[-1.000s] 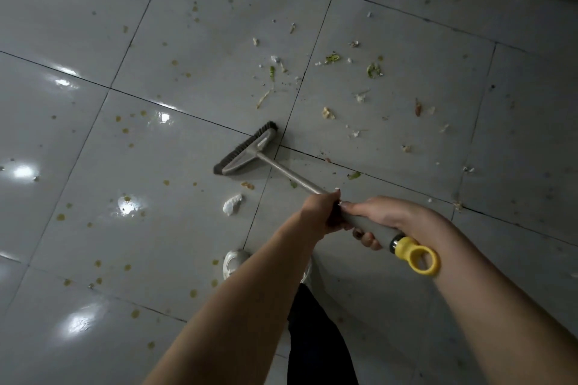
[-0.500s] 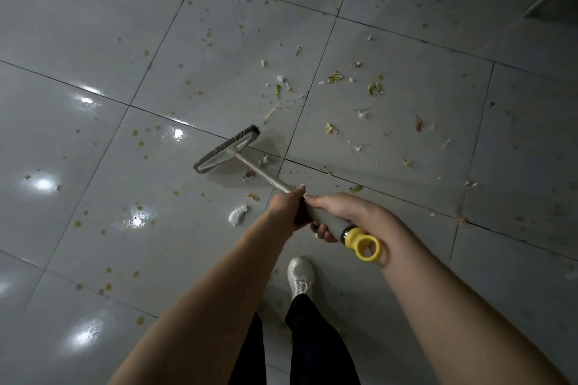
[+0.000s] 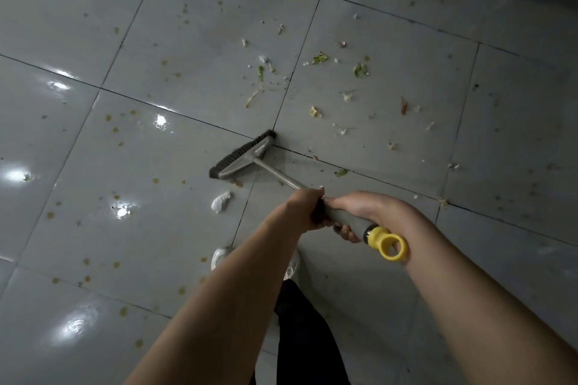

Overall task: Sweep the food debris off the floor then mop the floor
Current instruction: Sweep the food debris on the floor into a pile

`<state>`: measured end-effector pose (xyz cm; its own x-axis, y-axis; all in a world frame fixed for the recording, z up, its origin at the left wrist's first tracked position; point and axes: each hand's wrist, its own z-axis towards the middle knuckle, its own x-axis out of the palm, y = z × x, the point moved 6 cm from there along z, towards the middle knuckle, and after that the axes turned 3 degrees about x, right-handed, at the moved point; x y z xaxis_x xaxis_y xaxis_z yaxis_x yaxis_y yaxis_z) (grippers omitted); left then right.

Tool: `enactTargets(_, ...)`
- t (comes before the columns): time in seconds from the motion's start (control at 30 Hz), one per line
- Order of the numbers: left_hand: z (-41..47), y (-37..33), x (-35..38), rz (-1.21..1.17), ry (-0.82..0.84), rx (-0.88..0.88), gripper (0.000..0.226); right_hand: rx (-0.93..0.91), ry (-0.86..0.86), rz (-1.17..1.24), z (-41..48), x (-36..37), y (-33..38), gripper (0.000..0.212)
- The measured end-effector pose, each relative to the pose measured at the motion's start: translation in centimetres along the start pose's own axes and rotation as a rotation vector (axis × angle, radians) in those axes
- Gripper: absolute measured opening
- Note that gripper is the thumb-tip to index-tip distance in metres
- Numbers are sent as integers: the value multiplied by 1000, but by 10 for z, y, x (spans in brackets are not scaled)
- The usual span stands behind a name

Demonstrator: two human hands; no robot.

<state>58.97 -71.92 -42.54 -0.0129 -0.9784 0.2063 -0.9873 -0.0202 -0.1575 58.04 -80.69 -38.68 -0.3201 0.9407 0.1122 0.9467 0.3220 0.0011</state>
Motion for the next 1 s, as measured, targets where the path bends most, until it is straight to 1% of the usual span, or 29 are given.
enactTargets(0.13, -15, 1, 36, 2, 55, 20, 36, 9, -24, -6, -25, -27, -13, 41)
enactTargets(0.23, -30, 2, 48, -15, 28, 46, 35, 16, -27, -28, -42, -33, -20, 42)
enactTargets(0.33, -47, 3, 45, -59, 3, 75, 34, 8, -37, -60, -57, -26, -21, 42)
enactTargets(0.5, -72, 7, 16, -129, -9, 115, 33, -31, -24, -131, -74, 5, -12, 42)
enactTargets(0.6, -82, 15, -13, -228, -15, 104, 26, -35, -13, -191, -74, 36, -3, 41)
enactTargets(0.7, -88, 21, -41, -324, -7, 115, 28, -43, 6, -273, -65, 68, 7, 41)
enactTargets(0.77, -88, 27, -58, -376, -32, 121, 24, -24, 48, -301, -59, 87, 12, 41)
enactTargets(0.87, -79, 34, -82, -430, -79, 120, 34, -8, 81, -349, -47, 107, 20, 40)
enactTargets(0.93, -67, 37, -96, -478, -141, 103, 26, 9, 109, -390, -37, 112, 28, 40)
enactTargets(1.0, -55, 37, -101, -559, -160, 83, 22, 30, 138, -421, -25, 111, 36, 38)
